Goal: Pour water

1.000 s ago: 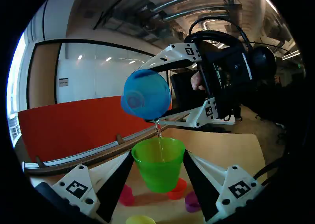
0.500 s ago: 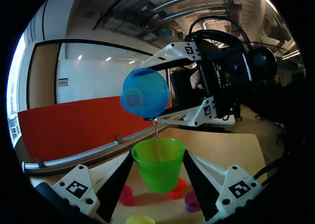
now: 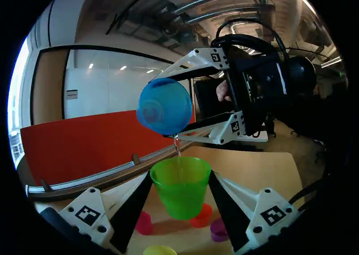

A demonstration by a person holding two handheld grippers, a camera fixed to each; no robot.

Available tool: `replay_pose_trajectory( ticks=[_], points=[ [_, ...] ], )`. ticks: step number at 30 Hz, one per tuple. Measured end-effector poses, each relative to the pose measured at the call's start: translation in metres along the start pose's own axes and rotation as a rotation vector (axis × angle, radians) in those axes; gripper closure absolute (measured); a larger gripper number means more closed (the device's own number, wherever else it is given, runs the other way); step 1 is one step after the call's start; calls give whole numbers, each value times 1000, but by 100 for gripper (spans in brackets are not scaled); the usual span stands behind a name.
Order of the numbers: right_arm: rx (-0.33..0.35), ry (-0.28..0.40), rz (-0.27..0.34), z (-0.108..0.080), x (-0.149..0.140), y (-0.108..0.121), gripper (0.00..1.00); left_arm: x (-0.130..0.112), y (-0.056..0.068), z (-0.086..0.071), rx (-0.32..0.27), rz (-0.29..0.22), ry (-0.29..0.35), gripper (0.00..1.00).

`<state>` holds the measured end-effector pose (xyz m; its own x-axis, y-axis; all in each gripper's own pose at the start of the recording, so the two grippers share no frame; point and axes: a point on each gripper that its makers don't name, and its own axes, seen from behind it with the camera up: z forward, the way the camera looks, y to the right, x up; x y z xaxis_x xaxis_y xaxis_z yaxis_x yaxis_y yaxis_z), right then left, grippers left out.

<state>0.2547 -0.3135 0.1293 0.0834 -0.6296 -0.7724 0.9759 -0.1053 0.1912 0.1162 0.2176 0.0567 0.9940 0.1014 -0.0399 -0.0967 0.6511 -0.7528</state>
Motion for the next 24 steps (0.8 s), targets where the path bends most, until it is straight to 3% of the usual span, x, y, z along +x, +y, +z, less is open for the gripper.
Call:
replay_pose_trajectory(
  ticks=[24],
  points=[
    [-4,-11,-27,-1,-4,3,10,2,-1,2,0,0,5,12]
  ],
)
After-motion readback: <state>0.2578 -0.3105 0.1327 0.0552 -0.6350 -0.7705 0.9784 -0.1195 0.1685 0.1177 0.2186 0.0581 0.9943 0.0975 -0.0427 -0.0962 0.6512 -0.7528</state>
